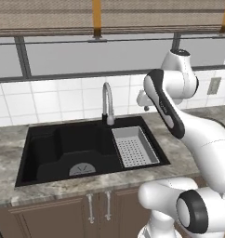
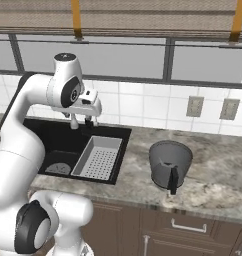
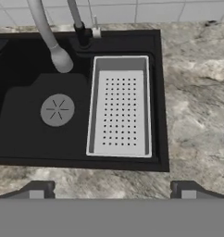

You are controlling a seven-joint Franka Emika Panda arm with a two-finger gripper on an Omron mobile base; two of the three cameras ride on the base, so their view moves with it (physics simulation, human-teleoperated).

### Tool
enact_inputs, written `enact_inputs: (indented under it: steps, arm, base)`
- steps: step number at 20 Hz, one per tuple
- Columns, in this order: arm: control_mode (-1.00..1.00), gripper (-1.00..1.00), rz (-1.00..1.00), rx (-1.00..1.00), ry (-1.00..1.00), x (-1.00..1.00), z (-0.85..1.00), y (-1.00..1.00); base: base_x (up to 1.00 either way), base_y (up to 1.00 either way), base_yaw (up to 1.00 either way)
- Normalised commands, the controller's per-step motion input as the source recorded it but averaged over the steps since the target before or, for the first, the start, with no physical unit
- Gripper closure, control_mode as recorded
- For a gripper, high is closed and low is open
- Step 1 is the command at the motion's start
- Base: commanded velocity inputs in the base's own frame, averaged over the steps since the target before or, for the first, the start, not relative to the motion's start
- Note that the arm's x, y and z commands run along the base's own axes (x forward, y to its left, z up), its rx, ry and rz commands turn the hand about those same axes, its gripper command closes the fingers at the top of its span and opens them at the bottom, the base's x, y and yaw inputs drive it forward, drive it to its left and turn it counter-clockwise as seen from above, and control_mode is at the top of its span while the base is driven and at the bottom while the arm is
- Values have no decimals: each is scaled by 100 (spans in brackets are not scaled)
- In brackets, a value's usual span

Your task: Turn on the sink faucet and place the jug under the water for a few seconds to fill it up.

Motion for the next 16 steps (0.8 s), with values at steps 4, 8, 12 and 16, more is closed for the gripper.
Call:
enact_inputs:
  steps: [4, 8, 12, 16]
  arm:
    - [100, -100, 0, 0, 0, 0, 0, 0]
    - [100, -100, 0, 0, 0, 0, 0, 0]
    - [100, -100, 0, 0, 0, 0, 0, 0]
    - [100, -100, 0, 0, 0, 0, 0, 0]
  base:
    - [0, 32, 0]
    - [0, 33, 0]
    - [0, 33, 0]
    - [0, 44, 0]
